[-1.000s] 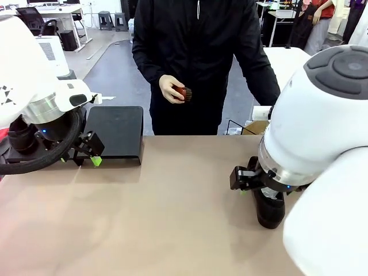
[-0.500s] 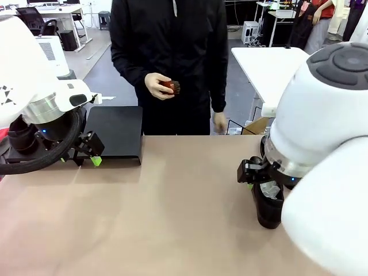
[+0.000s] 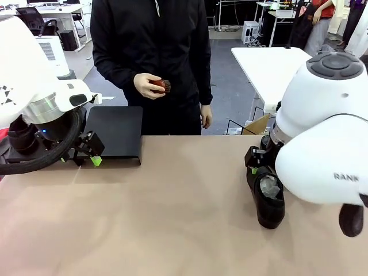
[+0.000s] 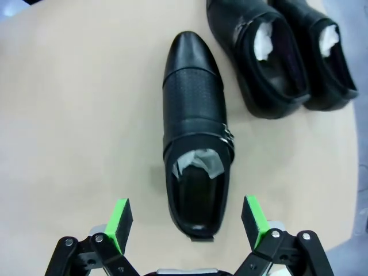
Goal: Organize the shoes by placing them on the stand.
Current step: Pick up one Shoe and place it in the middle of the table.
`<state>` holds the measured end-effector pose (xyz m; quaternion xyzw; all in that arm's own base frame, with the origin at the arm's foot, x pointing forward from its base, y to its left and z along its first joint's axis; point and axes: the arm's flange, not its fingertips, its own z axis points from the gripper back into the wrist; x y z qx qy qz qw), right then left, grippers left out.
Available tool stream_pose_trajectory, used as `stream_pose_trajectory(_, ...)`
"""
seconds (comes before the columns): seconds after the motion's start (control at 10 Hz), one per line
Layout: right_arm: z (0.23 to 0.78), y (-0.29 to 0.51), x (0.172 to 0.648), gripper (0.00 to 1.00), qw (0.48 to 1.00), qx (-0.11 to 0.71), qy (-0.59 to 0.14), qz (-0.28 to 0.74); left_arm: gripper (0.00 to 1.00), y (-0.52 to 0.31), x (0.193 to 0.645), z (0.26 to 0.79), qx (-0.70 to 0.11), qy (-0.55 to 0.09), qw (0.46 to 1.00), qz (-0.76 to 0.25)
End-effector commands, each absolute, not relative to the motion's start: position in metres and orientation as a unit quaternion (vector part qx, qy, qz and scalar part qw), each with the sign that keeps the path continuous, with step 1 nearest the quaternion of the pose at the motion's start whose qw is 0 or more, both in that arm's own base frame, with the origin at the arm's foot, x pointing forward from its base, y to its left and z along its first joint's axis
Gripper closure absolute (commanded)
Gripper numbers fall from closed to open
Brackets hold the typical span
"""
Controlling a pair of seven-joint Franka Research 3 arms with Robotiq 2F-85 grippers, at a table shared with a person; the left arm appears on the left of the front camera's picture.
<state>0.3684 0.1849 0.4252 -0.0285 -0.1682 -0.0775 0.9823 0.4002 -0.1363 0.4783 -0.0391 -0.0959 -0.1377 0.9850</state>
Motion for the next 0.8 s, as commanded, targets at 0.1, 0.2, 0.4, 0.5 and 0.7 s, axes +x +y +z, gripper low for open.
stream_pose_trajectory(0.1, 0.401, 0.197, 0.389, 0.0, 0.989, 0.017, -0.126, -0.079, 0.0, -0.136, 0.399, 0.477, -0.048, -0.101, 0.985, -0.13)
stream_pose_trajectory(0.2, 0.391, 0.204, 0.388, 0.0, 0.99, 0.016, -0.119, -0.076, 0.0, -0.136, 0.399, 0.477, -0.048, -0.101, 0.985, -0.13)
stream_pose_trajectory(0.4, 0.363, 0.208, 0.397, 0.0, 0.992, -0.003, -0.11, -0.068, 0.0, -0.136, 0.399, 0.477, -0.048, -0.101, 0.985, -0.13)
stream_pose_trajectory(0.5, 0.353, 0.206, 0.403, 0.0, 0.992, -0.008, -0.104, -0.069, 0.0, -0.136, 0.399, 0.477, -0.048, -0.101, 0.985, -0.13)
stream_pose_trajectory(0.7, 0.339, 0.208, 0.41, 0.0, 0.994, -0.002, -0.091, -0.067, 0.0, -0.136, 0.399, 0.477, -0.048, -0.101, 0.985, -0.13)
